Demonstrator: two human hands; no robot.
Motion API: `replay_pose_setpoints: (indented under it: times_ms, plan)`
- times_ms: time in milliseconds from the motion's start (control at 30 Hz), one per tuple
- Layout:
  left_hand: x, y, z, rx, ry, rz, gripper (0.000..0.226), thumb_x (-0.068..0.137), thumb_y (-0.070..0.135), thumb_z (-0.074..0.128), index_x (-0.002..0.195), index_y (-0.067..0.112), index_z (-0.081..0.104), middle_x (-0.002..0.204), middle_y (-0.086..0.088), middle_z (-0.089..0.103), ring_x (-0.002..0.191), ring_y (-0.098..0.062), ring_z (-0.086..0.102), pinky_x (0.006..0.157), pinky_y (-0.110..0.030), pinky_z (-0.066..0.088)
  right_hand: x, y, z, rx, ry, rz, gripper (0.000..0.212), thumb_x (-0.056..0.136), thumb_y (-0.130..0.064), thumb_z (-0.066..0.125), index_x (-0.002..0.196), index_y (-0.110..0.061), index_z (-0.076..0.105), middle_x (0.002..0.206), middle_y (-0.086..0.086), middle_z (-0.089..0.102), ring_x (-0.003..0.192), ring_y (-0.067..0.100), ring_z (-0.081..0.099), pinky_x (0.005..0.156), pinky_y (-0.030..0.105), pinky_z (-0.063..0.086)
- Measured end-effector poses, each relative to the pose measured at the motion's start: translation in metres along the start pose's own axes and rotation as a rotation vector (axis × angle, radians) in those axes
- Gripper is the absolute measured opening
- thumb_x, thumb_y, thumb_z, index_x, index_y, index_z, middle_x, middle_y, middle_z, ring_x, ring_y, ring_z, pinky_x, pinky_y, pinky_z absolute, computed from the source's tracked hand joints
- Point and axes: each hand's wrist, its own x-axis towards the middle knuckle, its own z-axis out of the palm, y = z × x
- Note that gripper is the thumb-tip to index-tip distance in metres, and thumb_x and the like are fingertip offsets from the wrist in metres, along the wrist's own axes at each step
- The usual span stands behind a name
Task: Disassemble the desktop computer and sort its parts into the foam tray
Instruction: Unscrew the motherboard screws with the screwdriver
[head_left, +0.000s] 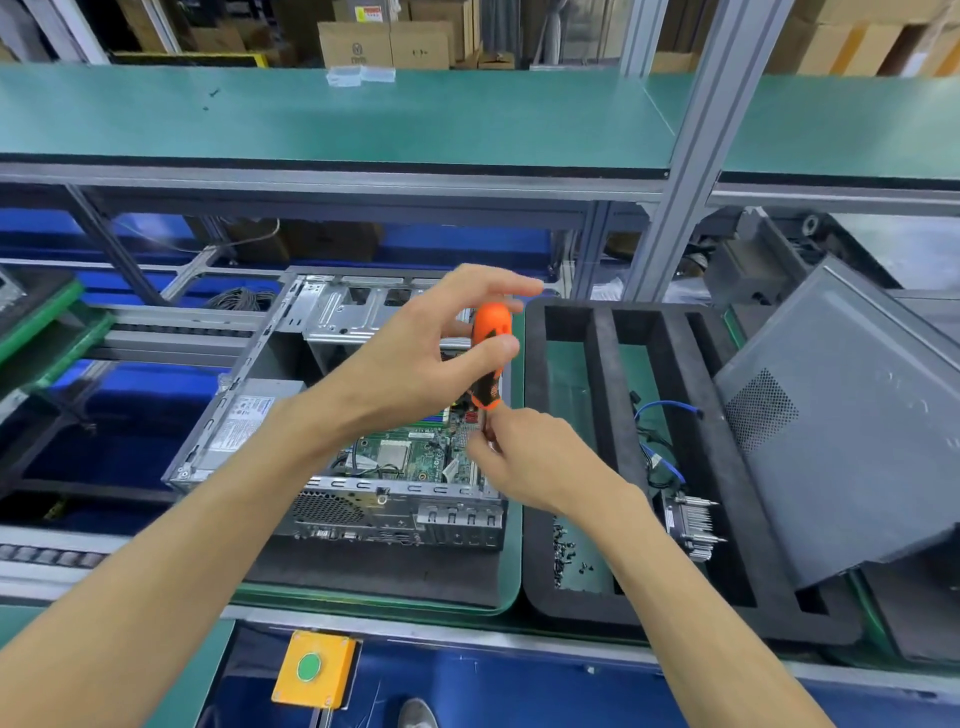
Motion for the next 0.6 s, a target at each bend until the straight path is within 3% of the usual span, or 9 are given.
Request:
replay_pose_setpoints:
  times_ms: [100,233,333,433,533,600]
  plan:
    - [0.000,0.002,0.003,-0.040,0.056,-0.006,0.031,0.097,0.010,0.054,0.125,0.020,0.064,0.114,0.009,0.069,0.113,-0.014,0.065,0.093,-0.040,0.054,0.002,0.004,-0.002,-0.071,0.064,-0.006,0.052,0.102,-0.052,0.041,0.060,-0.022,0.033,0.053,-0.005,0.042,0.052,0.021,0.040,0.050,0.033,0.027]
    - [0.006,0.000,0.006,0.135,0.207,0.022,0.021,0.089,0.023,0.073,0.110,0.019,0.068,0.096,0.004,0.066,0.091,-0.018,0.063,0.078,-0.035,0.053,0.005,0.004,0.003,-0.047,0.060,-0.007,0.051,0.103,-0.038,0.044,0.057,-0.021,0.031,0.051,-0.006,0.037,0.050,0.020,0.037,0.054,0.033,0.029]
    - [0.008,0.002,0.006,0.105,0.186,0.038,0.025,0.089,0.024,0.073,0.112,0.020,0.065,0.103,0.001,0.058,0.100,-0.018,0.060,0.084,-0.030,0.052,0.005,0.006,0.005,-0.015,-0.025,0.007,0.039,0.100,-0.039,0.044,0.067,-0.027,0.027,0.060,-0.005,0.045,0.055,0.018,0.043,0.058,0.035,0.034]
    - [0.008,0.004,0.006,0.011,0.086,0.030,0.026,0.094,0.015,0.064,0.120,0.021,0.062,0.114,0.003,0.063,0.111,-0.020,0.062,0.095,-0.040,0.052,0.005,0.011,0.005,-0.039,-0.019,0.011,0.042,0.100,-0.049,0.043,0.067,-0.024,0.033,0.060,-0.004,0.048,0.056,0.018,0.046,0.057,0.035,0.034]
    - [0.008,0.005,0.006,0.005,0.055,0.015,0.024,0.095,0.007,0.058,0.117,0.017,0.065,0.108,0.003,0.068,0.105,-0.022,0.065,0.093,-0.045,0.051,0.007,0.014,0.005,-0.083,0.014,0.017,0.056,0.102,-0.050,0.043,0.056,-0.019,0.033,0.052,-0.003,0.042,0.049,0.015,0.040,0.053,0.033,0.033]
    - [0.008,0.006,0.007,-0.002,0.052,0.002,0.022,0.095,0.009,0.059,0.113,0.016,0.067,0.105,0.006,0.070,0.104,-0.021,0.066,0.091,-0.043,0.053,0.007,0.014,0.007,-0.058,-0.008,0.036,0.047,0.100,-0.042,0.045,0.060,-0.021,0.033,0.054,-0.004,0.042,0.051,0.016,0.041,0.058,0.034,0.035]
